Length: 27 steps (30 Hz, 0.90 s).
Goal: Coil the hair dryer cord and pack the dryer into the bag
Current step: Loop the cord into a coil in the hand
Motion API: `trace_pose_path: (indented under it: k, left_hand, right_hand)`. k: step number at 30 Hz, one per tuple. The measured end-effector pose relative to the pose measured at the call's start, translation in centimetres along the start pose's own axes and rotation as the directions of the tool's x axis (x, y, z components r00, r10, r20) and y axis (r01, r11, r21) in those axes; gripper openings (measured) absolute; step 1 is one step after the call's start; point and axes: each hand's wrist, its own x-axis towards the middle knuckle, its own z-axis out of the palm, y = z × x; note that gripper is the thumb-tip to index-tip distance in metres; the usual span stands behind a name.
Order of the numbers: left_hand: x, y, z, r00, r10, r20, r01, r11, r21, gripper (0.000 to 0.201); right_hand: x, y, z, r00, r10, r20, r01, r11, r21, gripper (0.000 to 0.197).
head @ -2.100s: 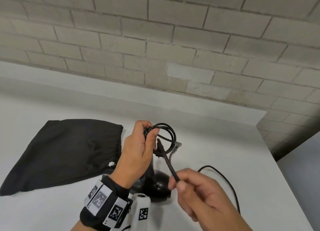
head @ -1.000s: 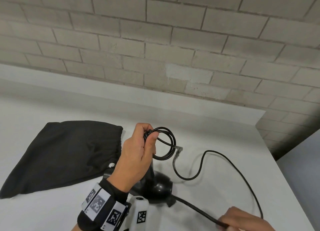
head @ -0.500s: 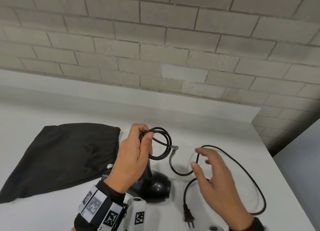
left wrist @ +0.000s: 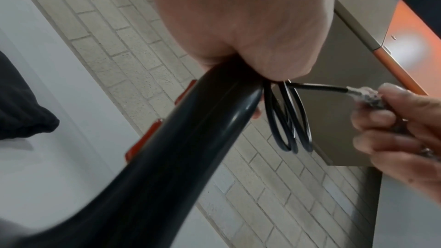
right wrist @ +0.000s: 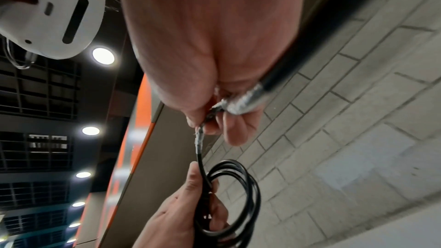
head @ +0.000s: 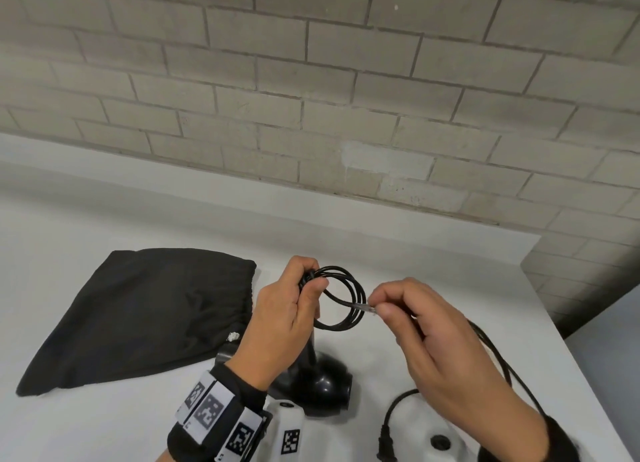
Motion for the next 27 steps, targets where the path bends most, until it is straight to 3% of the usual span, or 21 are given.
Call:
trace_pose_path:
  k: [3,7,11,21,27]
  left_hand:
    - [0.0,-0.1,-0.3,0.999,0.017,0.030,-0.017,1.000,-0.013,0.036]
    - [0.2,0.3,-0.7,0.996,-0.045,0.071,0.048,0.998,-0.040,0.035]
    - [0.2,0.4,-0.6,0.995,0.002,0.103,-0.002,1.000,0.000,0.033]
    - [-0.4,0.0,-0.4,0.993,0.085,0.082,-0.087,0.996,0.015,0.034]
    - [-0.7,-0.4,-0.1,0.999,0.048,-0.004,-0.048,0.997,-0.062,0.034]
  right_hand:
    - [1.3,-0.3,0.0,0.998,-0.057,-0.009,0.057,0.998,-0.021,0.013]
    - [3.6,-0.6,-0.2,0.996,-0.080,-0.039,0.080,0.997,0.021,0.014]
    - [5.8,-0.8,0.1,0.996,-0.075,-0.051,0.077,0.996,0.033,0.011]
    - [8.6,0.3,2.7,0.997,0.056,-0.058,-0.048,0.992,0.117,0.013]
    - [6.9,1.6,3.6,0.984,0.160,0.075,-0.173,0.959,0.225,0.024]
